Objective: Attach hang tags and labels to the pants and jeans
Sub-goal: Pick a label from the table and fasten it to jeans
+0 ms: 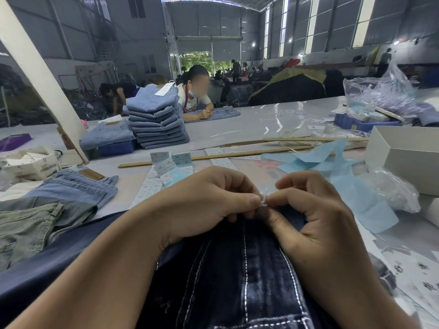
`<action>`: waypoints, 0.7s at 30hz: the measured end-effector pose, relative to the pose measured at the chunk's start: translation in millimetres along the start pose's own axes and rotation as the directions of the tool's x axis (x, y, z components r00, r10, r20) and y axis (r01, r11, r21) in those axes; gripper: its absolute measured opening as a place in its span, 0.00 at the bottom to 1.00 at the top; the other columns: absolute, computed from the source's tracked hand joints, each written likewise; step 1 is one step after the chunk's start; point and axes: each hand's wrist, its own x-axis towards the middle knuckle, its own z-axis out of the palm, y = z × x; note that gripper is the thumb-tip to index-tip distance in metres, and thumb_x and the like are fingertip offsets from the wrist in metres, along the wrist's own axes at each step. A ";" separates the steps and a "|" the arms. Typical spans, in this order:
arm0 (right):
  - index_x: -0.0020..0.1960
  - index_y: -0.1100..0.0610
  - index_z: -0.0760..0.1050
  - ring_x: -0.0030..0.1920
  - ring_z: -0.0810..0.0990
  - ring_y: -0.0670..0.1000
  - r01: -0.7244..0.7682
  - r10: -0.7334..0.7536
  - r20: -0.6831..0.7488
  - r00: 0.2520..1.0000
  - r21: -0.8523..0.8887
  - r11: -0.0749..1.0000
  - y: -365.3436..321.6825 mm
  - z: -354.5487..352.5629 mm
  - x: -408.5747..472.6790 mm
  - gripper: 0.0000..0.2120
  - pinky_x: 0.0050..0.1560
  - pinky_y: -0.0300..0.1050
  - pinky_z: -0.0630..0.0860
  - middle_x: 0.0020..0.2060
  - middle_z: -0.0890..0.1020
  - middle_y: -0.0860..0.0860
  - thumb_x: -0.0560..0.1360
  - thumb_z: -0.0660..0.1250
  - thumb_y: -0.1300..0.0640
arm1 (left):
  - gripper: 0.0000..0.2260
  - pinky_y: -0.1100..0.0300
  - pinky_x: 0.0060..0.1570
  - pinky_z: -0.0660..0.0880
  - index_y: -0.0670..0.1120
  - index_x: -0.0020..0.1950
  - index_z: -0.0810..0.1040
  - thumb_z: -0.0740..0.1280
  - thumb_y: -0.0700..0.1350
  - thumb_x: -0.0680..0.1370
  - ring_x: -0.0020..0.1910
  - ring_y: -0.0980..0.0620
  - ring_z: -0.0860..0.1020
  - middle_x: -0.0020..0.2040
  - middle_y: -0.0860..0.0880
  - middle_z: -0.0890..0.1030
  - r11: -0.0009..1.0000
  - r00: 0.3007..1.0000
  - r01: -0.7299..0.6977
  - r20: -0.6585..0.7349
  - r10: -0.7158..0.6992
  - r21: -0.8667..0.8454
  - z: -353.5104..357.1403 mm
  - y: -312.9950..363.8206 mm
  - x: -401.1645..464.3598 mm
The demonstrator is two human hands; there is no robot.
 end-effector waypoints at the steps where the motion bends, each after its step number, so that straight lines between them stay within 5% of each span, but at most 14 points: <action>1: 0.39 0.47 0.82 0.51 0.76 0.46 0.005 -0.005 0.002 1.000 -0.003 1.000 -0.5 -0.1 0.4 0.06 0.50 0.31 0.68 0.44 0.75 0.40 0.70 0.76 0.57 | 0.07 0.68 0.36 0.71 0.47 0.41 0.81 0.68 0.41 0.78 0.33 0.57 0.73 0.33 0.53 0.79 1.000 1.000 -0.001 -0.009 0.001 -0.006 0.2 -0.1 0.1; 16: 0.28 0.55 0.69 0.47 0.73 0.48 -0.029 0.027 0.083 0.996 0.014 0.999 -4.5 -1.5 2.1 0.08 0.45 0.31 0.64 0.37 0.73 0.44 0.66 0.64 0.60 | 0.09 0.62 0.39 0.70 0.51 0.40 0.79 0.67 0.42 0.79 0.33 0.59 0.73 0.33 0.56 0.78 0.991 0.999 0.032 -0.037 -0.027 0.129 2.9 -2.8 2.9; 21: 0.28 0.56 0.68 0.44 0.74 0.50 -0.055 0.055 -0.008 0.998 0.014 0.998 -2.8 -2.0 -1.0 0.09 0.43 0.34 0.66 0.35 0.74 0.46 0.66 0.65 0.60 | 0.09 0.68 0.31 0.70 0.45 0.40 0.77 0.65 0.36 0.80 0.28 0.58 0.72 0.30 0.52 0.77 0.992 0.990 0.092 -0.103 -0.100 -0.086 -4.3 -4.2 4.3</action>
